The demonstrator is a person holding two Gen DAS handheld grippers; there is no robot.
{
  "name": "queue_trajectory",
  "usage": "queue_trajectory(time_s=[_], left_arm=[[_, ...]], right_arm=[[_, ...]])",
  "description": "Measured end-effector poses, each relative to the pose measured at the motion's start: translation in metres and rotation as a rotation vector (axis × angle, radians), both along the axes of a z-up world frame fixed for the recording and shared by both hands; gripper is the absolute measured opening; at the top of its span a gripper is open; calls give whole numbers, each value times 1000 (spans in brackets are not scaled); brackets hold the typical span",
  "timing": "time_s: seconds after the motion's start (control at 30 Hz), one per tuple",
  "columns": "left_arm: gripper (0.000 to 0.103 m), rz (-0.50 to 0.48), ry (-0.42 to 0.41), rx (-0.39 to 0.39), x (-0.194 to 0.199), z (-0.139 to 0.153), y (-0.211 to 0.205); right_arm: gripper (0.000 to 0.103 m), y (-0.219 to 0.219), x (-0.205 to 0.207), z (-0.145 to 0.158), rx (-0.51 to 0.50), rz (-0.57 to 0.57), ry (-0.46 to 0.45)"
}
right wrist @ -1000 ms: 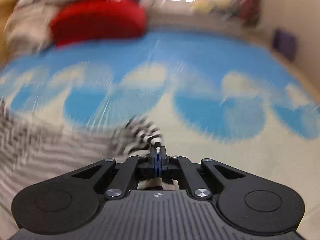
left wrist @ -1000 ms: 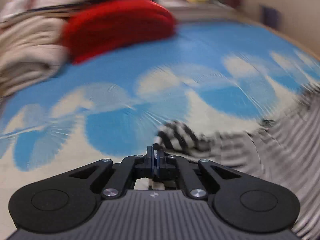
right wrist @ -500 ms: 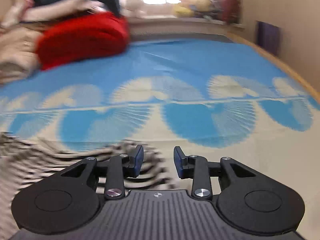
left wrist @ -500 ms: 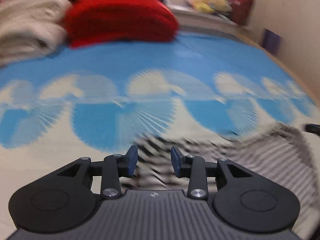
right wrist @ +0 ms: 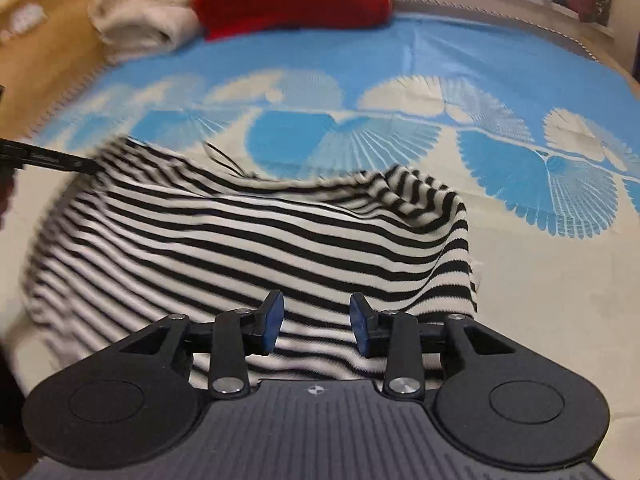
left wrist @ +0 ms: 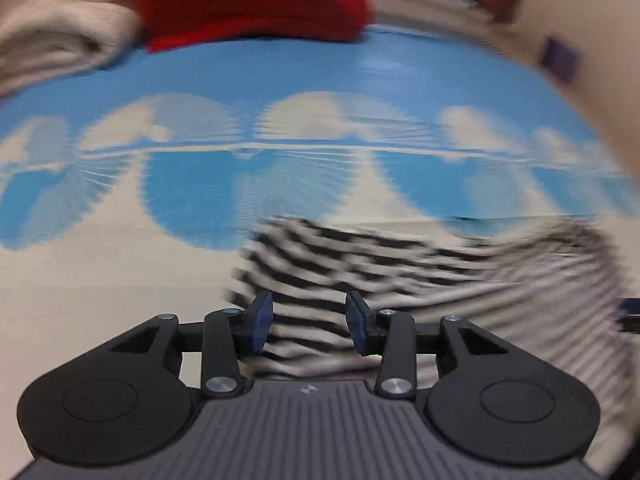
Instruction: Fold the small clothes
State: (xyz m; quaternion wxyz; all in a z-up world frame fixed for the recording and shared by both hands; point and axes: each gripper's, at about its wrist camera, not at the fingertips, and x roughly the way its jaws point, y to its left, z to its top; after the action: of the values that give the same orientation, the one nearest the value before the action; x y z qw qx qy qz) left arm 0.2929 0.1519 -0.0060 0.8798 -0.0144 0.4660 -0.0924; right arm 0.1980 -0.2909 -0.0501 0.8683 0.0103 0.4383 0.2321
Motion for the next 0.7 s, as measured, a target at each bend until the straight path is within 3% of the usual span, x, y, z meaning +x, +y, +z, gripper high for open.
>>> queue_trajectory(time_s=[0.07, 0.17, 0.23, 0.3, 0.37, 0.47, 0.53, 0.6, 0.63, 0.7], left_arm=[[45, -117, 55, -83, -17, 3, -5], [45, -324, 53, -15, -52, 4, -31], [45, -391, 69, 40, -70, -6, -42], [45, -408, 121, 99, -83, -20, -43], [45, -385, 160, 130, -88, -28, -36], [45, -367, 199, 74, -90, -29, -20], [45, -359, 250, 92, -93, -37, -10], [46, -318, 329, 203, -95, -57, 0], [46, -307, 346, 205, -96, -60, 6], [45, -271, 317, 137, -94, -46, 16]], right_arm=[[39, -10, -13, -3, -1, 40, 44], [39, -15, -29, -17, -56, 118, 121], [35, -11, -40, -46, -233, 160, 181], [35, -13, -47, -51, -242, 163, 171], [35, -20, -43, -45, -198, 89, 202], [35, -21, -51, -25, -134, 88, 144], [36, -21, -52, -29, -186, 75, 175], [41, -17, -53, -40, -282, 81, 199], [43, -16, -54, -37, -285, 83, 184], [42, -18, -53, -20, -266, 27, 123]])
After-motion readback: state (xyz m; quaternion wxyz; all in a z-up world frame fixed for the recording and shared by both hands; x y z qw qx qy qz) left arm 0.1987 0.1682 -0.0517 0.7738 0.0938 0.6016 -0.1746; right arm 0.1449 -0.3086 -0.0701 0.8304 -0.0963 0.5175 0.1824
